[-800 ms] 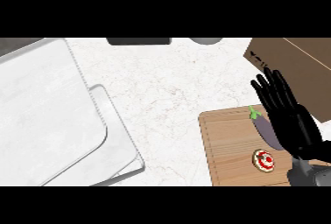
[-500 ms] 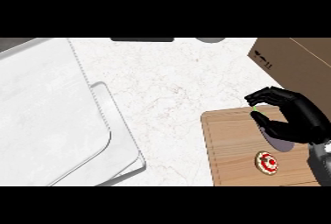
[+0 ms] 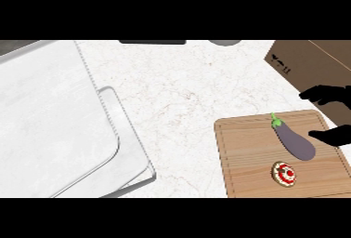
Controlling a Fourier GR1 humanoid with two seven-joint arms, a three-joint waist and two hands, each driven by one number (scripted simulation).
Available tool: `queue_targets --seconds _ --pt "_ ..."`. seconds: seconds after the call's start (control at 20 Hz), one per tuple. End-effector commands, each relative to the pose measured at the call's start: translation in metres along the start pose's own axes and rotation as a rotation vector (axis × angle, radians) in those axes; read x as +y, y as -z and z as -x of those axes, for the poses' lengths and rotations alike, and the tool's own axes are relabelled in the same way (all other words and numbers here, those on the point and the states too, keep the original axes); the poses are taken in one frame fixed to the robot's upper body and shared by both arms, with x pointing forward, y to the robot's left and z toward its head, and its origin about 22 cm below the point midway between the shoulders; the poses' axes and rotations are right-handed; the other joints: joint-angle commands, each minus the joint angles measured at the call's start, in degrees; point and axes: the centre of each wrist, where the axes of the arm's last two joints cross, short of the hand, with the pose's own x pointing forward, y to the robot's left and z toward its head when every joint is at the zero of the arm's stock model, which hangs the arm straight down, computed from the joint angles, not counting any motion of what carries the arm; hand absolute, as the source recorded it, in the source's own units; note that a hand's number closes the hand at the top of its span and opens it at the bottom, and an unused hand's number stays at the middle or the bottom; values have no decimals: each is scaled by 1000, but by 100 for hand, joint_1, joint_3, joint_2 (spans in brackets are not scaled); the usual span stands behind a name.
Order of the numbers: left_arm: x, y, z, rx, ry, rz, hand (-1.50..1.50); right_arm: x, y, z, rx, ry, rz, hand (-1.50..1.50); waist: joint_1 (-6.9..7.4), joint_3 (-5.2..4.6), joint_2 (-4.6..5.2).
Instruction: Pick the eggplant from the cutting board and place it in the cardboard box
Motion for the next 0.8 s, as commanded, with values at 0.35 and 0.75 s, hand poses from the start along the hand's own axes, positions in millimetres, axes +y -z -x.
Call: queue_targets --seconds 0.35,0.75 --pt "-52 -21 46 147 -143 49 0 -68 14 -52 246 -304 -189 -150 181 -181 70" --pt "-50 -16 48 140 -154 36 0 -42 57 -84 345 -422 -426 -150 186 -171 93"
